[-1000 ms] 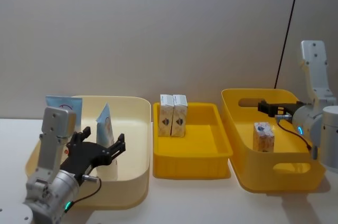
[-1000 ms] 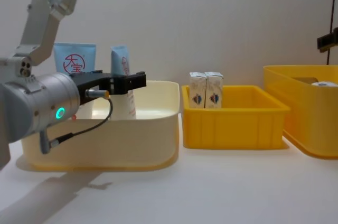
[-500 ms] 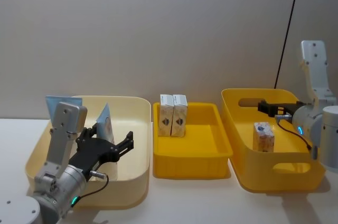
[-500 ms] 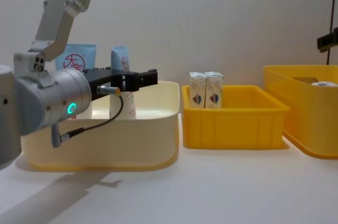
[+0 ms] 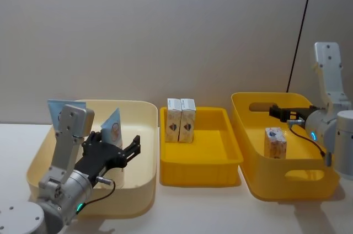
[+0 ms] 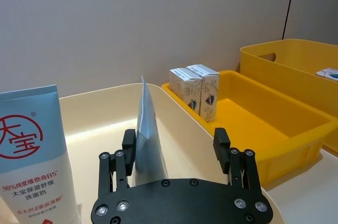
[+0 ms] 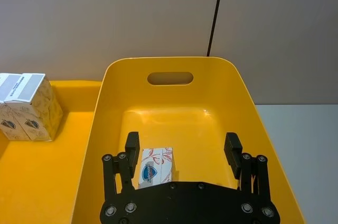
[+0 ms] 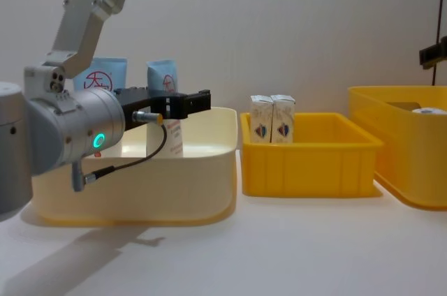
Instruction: Bimanual collaborative sorting of washing and personal care products
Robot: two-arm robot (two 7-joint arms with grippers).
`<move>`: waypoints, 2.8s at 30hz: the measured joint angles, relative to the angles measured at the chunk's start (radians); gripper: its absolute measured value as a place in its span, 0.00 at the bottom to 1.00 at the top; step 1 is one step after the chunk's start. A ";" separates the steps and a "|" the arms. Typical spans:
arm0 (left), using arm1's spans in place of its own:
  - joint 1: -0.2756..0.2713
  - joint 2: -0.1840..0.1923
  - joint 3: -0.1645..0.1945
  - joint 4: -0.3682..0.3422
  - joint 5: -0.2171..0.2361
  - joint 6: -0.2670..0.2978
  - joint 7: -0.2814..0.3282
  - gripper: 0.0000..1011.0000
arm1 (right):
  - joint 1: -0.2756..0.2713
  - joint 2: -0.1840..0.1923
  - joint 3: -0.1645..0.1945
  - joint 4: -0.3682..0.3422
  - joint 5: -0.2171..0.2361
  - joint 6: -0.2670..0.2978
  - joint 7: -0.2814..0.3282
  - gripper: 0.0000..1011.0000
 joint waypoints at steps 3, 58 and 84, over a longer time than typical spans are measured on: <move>-0.002 0.000 0.000 0.001 0.001 0.000 -0.001 0.86 | 0.000 0.000 0.000 0.000 0.000 0.000 0.000 0.99; -0.006 -0.001 0.002 0.004 0.006 0.000 -0.005 0.18 | 0.000 0.000 0.000 0.000 0.000 0.000 0.000 0.99; -0.043 0.008 -0.028 -0.105 0.022 -0.026 -0.039 0.18 | 0.000 0.000 0.000 0.000 0.000 0.000 0.000 0.99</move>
